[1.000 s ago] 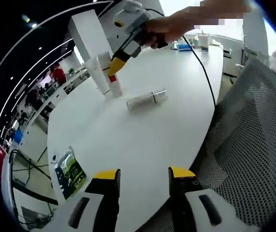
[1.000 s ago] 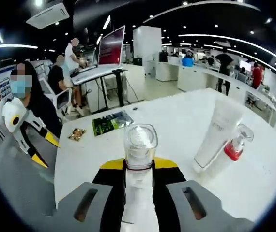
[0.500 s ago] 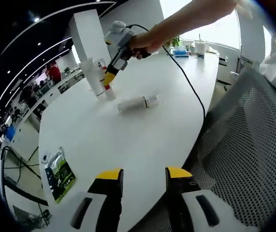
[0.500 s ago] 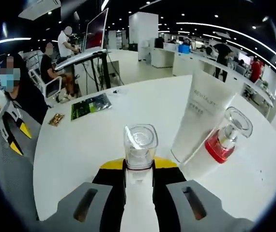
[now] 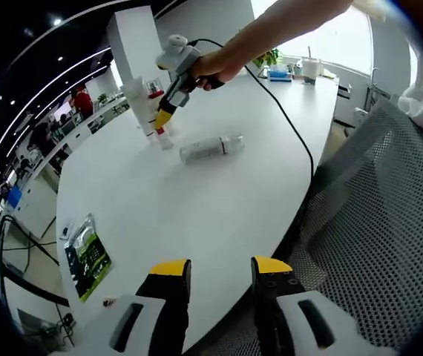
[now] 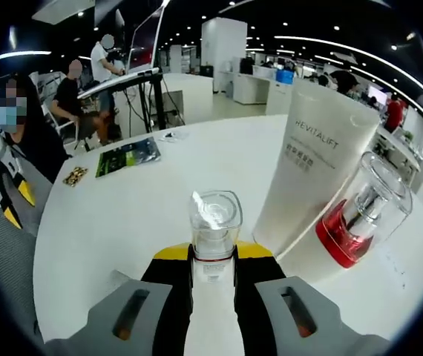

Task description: Arrange the skincare products in the storage area until every visible bottle or jar stands upright without overlapping.

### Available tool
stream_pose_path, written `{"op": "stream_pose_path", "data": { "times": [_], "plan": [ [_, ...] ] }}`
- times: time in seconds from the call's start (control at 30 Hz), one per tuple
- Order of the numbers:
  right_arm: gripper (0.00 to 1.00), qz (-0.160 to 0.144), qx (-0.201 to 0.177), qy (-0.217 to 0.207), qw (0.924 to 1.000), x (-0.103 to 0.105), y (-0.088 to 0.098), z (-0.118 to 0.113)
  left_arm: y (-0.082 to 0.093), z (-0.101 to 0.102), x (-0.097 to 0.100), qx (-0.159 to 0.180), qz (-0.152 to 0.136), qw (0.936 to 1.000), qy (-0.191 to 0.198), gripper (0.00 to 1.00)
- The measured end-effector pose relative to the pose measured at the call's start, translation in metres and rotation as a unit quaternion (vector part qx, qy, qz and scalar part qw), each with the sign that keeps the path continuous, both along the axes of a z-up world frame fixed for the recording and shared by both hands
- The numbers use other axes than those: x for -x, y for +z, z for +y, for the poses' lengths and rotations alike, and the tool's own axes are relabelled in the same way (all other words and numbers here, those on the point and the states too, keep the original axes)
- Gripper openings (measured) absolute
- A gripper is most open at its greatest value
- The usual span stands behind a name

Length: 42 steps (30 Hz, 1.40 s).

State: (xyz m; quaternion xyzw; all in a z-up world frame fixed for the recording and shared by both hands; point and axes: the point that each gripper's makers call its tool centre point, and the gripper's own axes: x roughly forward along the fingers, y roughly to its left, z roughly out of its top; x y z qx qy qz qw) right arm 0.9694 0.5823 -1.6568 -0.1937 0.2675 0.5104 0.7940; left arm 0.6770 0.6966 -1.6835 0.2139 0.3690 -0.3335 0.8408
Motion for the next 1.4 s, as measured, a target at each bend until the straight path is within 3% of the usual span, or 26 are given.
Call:
{"op": "stream_pose_path", "data": {
  "times": [0.13,0.23,0.4,0.5,0.9,1.13,1.27,1.3,1.37,1.4],
  "plan": [
    [0.18,-0.001,0.001,0.01,1.0,0.001,0.001,0.002,-0.005,0.002,0.004,-0.004,0.011,0.9999,0.001,0.32],
    [0.18,0.007,-0.002,-0.003,1.0,0.0,0.001,0.001,-0.002,0.001,0.003,-0.002,-0.001,1.0,-0.005,0.33],
    [0.18,0.011,-0.008,-0.023,0.9996,-0.004,0.001,0.0,-0.003,0.0,0.005,-0.001,0.007,1.0,-0.002,0.33],
    [0.18,0.004,0.004,-0.022,0.9998,-0.002,0.001,0.002,-0.006,-0.004,0.01,-0.006,0.018,0.9996,-0.02,0.31],
    [0.19,0.013,0.015,-0.023,0.9995,-0.006,-0.007,-0.003,-0.009,-0.002,0.012,-0.01,0.029,0.9994,-0.018,0.3],
    [0.27,0.009,0.029,-0.051,0.9982,-0.012,-0.012,-0.013,-0.01,-0.003,0.016,-0.008,0.031,0.9992,-0.023,0.29],
    [0.33,0.044,-0.013,-0.15,0.9877,-0.01,-0.013,-0.017,-0.009,-0.004,0.016,-0.007,0.033,0.9992,-0.021,0.29],
    [0.36,0.076,-0.053,-0.192,0.9769,-0.007,-0.014,-0.015,-0.01,-0.003,0.016,-0.008,0.034,0.9992,-0.02,0.29],
    [0.42,0.118,-0.082,-0.267,0.9528,-0.003,-0.021,-0.017,-0.012,-0.002,0.017,-0.01,0.04,0.999,-0.018,0.28],
    [0.43,0.123,-0.085,-0.277,0.949,-0.002,-0.023,-0.017,-0.013,-0.001,0.017,-0.011,0.042,0.9989,-0.017,0.28]
  ]
}}
